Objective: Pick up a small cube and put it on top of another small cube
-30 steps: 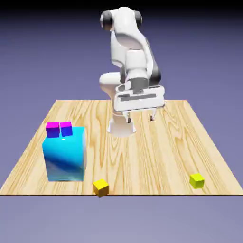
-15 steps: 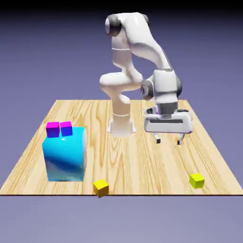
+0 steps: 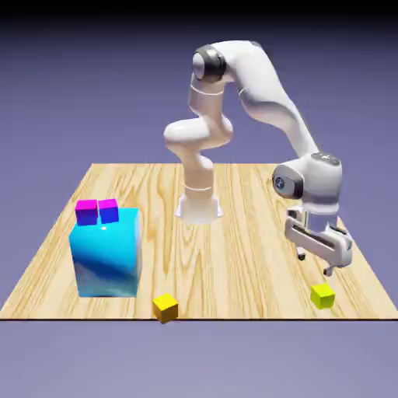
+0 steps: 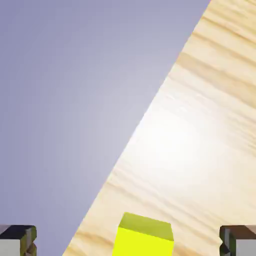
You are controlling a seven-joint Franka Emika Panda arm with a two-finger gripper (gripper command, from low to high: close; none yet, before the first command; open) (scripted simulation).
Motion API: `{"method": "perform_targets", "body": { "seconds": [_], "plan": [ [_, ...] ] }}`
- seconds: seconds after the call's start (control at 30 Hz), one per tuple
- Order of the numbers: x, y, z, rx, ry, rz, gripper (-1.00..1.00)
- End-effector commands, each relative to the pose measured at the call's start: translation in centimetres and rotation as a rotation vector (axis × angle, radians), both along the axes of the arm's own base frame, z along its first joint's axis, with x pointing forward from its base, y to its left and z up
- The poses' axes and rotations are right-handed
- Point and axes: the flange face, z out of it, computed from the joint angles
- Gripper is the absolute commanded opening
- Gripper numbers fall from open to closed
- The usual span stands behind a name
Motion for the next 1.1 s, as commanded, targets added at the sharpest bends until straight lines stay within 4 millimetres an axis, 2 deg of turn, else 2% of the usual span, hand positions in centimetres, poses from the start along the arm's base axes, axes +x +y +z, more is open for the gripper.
{"method": "perform_targets", "body": {
  "seconds": [0.0,0.1,0.17,0.3,0.33,0.37,0.4,0.53,0.57,0.67,0.8,0.93,1.07],
  "plan": [
    [-0.2,0.8,-0.8,-0.007,0.013,-0.029,0.0],
    [-0.9,3.0,-3.2,-0.03,0.049,-0.116,0.0],
    [-1.1,3.4,-3.7,-0.035,0.054,-0.131,0.0],
    [-1.0,3.1,-10.3,-0.036,0.054,-0.131,0.0],
    [-1.0,3.1,-10.7,-0.036,0.054,-0.131,0.0],
    [-1.0,3.1,-10.7,-0.036,0.054,-0.131,-1.0],
    [-1.0,3.1,-10.7,-0.036,0.054,-0.131,-1.0],
    [-1.1,3.3,-4.0,-0.035,0.054,-0.131,-1.0],
    [0.0,1.5,-2.7,-0.04,0.051,-0.136,-1.0],
    [3.3,-5.9,0.9,-0.055,0.044,-0.157,-1.0],
    [5.6,-16.3,5.6,-0.071,0.043,-0.187,-1.0],
    [5.5,-26.7,9.9,-0.08,0.048,-0.22,-1.0],
    [3.2,-36.4,13.9,-0.079,0.056,-0.253,-1.0]
  ]
}}
